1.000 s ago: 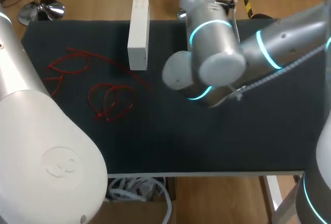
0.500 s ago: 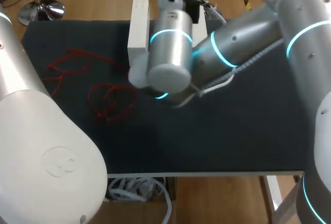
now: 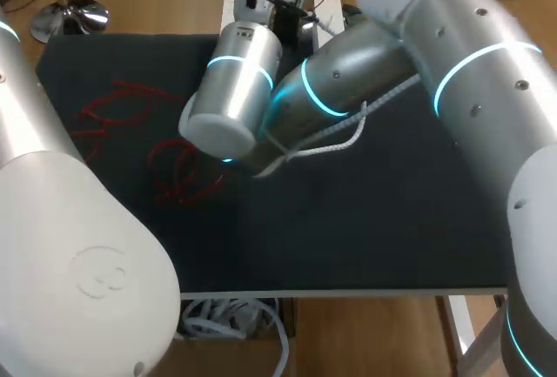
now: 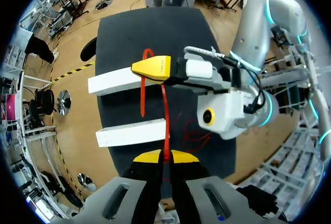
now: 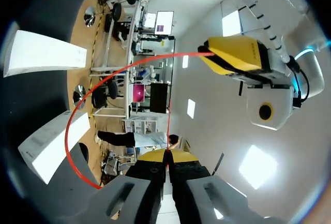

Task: Grab the tape and strap the tape.

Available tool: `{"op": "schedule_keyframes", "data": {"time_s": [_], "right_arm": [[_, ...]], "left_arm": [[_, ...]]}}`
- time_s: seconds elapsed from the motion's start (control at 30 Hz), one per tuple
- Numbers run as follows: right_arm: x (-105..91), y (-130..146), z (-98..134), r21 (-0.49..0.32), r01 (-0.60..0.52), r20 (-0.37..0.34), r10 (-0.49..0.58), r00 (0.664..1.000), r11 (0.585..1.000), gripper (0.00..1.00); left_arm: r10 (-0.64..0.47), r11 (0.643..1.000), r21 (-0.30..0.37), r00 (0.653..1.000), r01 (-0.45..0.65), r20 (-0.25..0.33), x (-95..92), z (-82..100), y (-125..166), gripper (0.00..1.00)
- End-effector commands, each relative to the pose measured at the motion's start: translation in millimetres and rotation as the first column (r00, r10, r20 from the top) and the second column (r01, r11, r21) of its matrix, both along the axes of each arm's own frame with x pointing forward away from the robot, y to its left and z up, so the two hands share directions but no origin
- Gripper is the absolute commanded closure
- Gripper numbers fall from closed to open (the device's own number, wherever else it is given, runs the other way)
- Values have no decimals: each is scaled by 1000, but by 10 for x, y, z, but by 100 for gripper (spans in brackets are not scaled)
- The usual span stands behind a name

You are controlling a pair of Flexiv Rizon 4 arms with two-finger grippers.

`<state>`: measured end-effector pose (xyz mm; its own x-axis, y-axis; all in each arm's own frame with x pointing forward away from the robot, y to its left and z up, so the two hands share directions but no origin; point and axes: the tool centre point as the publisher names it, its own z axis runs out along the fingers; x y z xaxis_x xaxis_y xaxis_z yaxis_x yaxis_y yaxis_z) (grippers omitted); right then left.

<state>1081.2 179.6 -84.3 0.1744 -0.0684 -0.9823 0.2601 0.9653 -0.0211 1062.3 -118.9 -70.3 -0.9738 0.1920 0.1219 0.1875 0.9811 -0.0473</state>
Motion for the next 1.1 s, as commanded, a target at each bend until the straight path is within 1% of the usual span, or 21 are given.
{"op": "schedule_keyframes", "data": {"time_s": [0.03, 0.2, 0.53, 0.63, 0.67, 0.7, 0.73, 0.8, 1.1], "right_arm": [[-16, 108, 27, -8, 32, 13, -32, 999, 999, 100], [-44, 171, 24, -18, 0, 13, 0, 1000, 1000, 100], [-56, 174, -4, -18, -28, -5, 28, 1000, 999, 100], [-60, 184, 0, -28, -26, -27, 25, 999, 999, 100], [-64, 188, 9, -29, -25, -60, 23, 998, 999, 100], [-62, 189, 16, -26, -22, -75, 20, 997, 999, 100], [-62, 185, 25, -42, -20, -89, 16, 996, 999, 100], [-62, 181, 44, -49, -20, -98, 15, 995, 999, 100], [-114, 197, 84, -54, -54, -64, 51, 997, 997, 100]], "left_arm": [[1, 1000, 4, 1000, -1, -1, -2, 13, -4, 100], [1, 1000, 4, 1000, -1, -1, -2, 13, -4, 100], [1, 1000, 4, 1000, -1, -1, -2, 13, -4, 100], [1, 1000, 4, 1000, -1, -1, -2, 13, -4, 100], [1, 1000, 4, 1000, -1, -1, -2, 13, -4, 100], [1, 1000, 4, 1000, -1, -1, -2, 13, -4, 100], [1, 1000, 4, 1000, -1, -1, -2, 13, -4, 100], [1, 1000, 4, 1000, -1, -1, -2, 13, -4, 100], [1, 1000, 4, 1000, -1, -1, -2, 13, -4, 100]]}}
